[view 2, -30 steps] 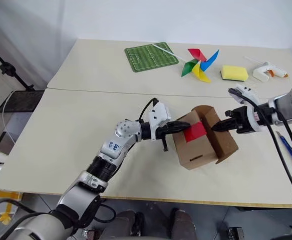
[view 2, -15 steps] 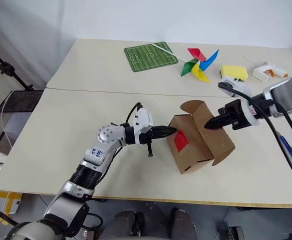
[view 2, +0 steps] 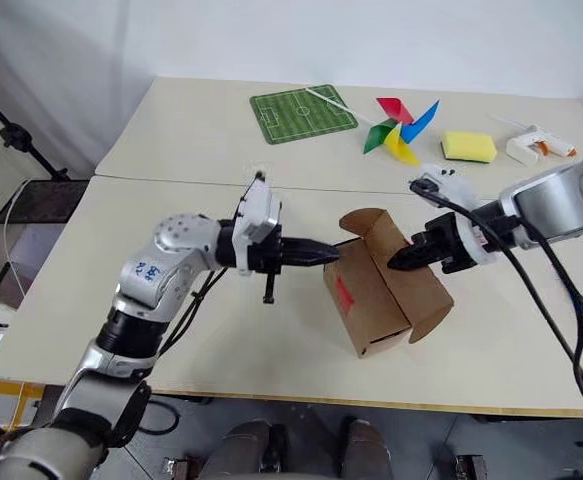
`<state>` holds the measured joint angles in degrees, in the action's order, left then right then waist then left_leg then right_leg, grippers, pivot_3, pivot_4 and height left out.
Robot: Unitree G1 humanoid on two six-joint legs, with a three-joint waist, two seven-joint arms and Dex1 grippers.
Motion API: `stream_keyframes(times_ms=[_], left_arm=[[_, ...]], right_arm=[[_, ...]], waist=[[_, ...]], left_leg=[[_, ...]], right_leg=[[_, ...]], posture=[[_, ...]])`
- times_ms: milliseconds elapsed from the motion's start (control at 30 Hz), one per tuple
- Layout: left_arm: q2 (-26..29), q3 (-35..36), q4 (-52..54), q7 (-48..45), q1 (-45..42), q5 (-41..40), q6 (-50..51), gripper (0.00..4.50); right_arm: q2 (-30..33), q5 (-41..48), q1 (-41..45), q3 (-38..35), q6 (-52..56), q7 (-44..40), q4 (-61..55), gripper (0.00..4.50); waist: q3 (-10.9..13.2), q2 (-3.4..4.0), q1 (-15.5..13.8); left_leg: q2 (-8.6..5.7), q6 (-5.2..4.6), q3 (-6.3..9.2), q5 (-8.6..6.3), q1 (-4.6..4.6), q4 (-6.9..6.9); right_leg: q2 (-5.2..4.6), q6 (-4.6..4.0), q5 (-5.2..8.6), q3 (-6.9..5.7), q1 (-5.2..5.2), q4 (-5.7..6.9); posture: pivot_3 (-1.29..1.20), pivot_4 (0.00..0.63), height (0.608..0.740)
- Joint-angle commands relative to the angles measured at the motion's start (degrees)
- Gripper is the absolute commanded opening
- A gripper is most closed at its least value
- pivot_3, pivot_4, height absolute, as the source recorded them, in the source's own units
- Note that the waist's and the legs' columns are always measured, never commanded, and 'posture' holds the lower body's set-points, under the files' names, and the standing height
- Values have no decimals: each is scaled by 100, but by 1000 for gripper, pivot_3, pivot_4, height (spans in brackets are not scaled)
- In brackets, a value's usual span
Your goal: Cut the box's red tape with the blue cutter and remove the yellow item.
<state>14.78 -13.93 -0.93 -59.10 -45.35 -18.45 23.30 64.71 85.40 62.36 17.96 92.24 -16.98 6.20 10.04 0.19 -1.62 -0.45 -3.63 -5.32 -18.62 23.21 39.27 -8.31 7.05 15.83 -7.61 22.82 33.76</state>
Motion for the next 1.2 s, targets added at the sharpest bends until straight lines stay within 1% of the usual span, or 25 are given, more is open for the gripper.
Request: stream_keyframes(times_ms=[33, 133, 233, 367, 433, 500, 600, 667, 767, 867, 1000, 1100, 1200], left_arm=[[-291, -286, -280, 264, -28, 177, 143, 0], [-262, -574, -407, 209, -17, 427, 112, 0], [-103, -830, -414, 149, 46, 670, 152, 0], [104, -1064, -458, 126, 147, 902, 261, 0], [325, -1193, -488, 115, 210, 1047, 422, 0], [520, -1223, -455, 15, 292, 983, 632, 0], [718, -1069, -173, -257, 472, 448, 1443, 0], [952, -1095, 88, -359, 609, 452, 1469, 0], [1059, -1020, 296, -311, 739, 419, 1490, 0], [1033, -933, 398, -174, 830, 433, 1451, 0], [953, -808, 493, -25, 894, 464, 1258, 0], [966, -773, 501, 66, 922, 529, 1148, 0], [1065, -834, 502, -29, 881, 567, 1097, 0]], right_arm=[[-62, 320, -198, -348, 26, 463, -223, 40], [-153, 520, -374, -594, 26, 812, -251, 40], [-185, 687, -535, -835, 26, 1112, -263, 40], [-101, 826, -696, -1069, 26, 1346, -255, 40], [52, 651, -731, -1170, 26, 1308, -224, 40], [249, 305, -704, -1208, 26, 1096, -140, 40], [498, -240, -677, -1220, 26, 643, -54, 40], [647, -653, -741, -1207, 26, 254, -103, 40], [738, -1077, -832, -1189, 26, -251, -218, 40], [543, -1425, -1070, -1316, 0, -524, -370, 40], [147, -1571, -1521, -1747, 26, -445, -546, 40], [-143, -1642, -2022, -2139, 26, -291, -936, 40], [-363, -1742, -2430, -2536, -74, -241, -1329, 576]], waist=[[0, -1, 4], [1, -1, 20], [1, -1, 16], [0, -1, 17], [0, 0, 19], [-3, 2, 20], [-8, 4, 28], [-10, 8, 19], [-11, 11, -8], [-6, 4, 8], [-6, 7, 13], [-5, 6, 6], [-6, 7, 6]], left_leg=[[0, -1, 0, 0, 0, 0], [4, -3, -1, 2, -1, 0], [8, -1, -3, 3, -3, 0], [9, -1, -1, 3, -5, 6], [9, -1, 0, 3, -8, 9], [9, -1, 1, 3, -17, 10], [11, -2, 1, 3, -34, 11], [11, -2, 0, 2, -36, 12], [9, -2, 8, 2, -32, 12], [6, -4, 10, 1, -1, 12], [7, -3, 6, 0, 7, 10], [7, -2, 6, 1, 6, 8], [3, -5, 1, 3, 5, 11]], right_leg=[[4, 0, 0, 0, 0, 0], [11, 0, 0, 1, 1, 2], [15, 0, 0, 4, 1, 3], [10, 0, 0, 5, -3, 4], [8, 0, 0, 5, -7, 5], [5, 0, 0, 6, -17, 5], [-16, -1, 1, 10, -31, 2], [-25, -1, 0, 18, -30, 2], [-32, -2, 0, 39, -30, 0], [-31, 0, -3, 58, -5, -3], [-23, 0, -4, 46, 3, -3], [-13, 0, -4, 3, 2, 1], [-1, 2, -5, 4, 2, 5]], posture=[[0, 150, 740], [0, 150, 740], [0, 150, 740], [0, 150, 740], [0, 150, 740], [0, 150, 740], [0, 150, 740], [0, 150, 740], [0, 150, 740], [0, 150, 740], [0, 150, 740], [0, 150, 740], [0, 150, 740]])
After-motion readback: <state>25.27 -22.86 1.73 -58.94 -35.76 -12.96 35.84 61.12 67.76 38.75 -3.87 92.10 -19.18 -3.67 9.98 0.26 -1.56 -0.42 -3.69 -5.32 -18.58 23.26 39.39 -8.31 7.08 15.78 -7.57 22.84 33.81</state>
